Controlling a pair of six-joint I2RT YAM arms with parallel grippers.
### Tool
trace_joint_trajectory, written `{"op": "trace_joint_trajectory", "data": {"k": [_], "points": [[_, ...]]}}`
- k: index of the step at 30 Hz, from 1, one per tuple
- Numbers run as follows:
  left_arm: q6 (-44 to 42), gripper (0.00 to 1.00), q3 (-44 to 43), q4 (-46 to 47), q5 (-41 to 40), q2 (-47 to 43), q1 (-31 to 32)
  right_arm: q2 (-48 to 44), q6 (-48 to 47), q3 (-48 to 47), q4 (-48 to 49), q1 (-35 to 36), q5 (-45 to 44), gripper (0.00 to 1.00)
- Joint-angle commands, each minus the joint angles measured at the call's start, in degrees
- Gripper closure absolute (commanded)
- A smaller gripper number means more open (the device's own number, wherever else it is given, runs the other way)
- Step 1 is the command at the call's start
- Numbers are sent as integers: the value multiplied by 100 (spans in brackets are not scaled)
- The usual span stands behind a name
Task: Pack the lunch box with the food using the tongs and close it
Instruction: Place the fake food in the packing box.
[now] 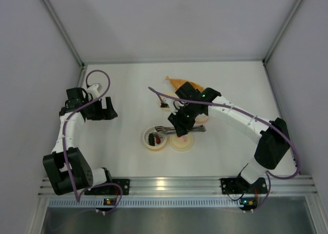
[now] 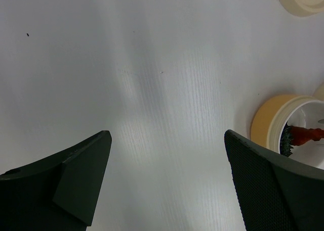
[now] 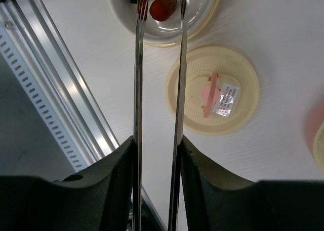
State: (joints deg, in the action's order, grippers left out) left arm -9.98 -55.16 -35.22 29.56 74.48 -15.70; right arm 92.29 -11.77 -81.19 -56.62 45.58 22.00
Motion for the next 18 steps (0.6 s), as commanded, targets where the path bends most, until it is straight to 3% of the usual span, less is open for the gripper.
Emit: {"op": "trace_joint_trajectory", "data": {"k": [1, 12, 18], "points": [[-83, 2, 5, -28, 58, -162, -47, -80, 43, -354, 46, 135, -73, 62], [-118, 2, -30, -81, 50, -232, -38, -387, -27, -819, 160, 30, -696, 60], [-154, 2, -39, -116, 67, -293, -47, -449, 481, -837, 572, -795, -847, 60]]}}
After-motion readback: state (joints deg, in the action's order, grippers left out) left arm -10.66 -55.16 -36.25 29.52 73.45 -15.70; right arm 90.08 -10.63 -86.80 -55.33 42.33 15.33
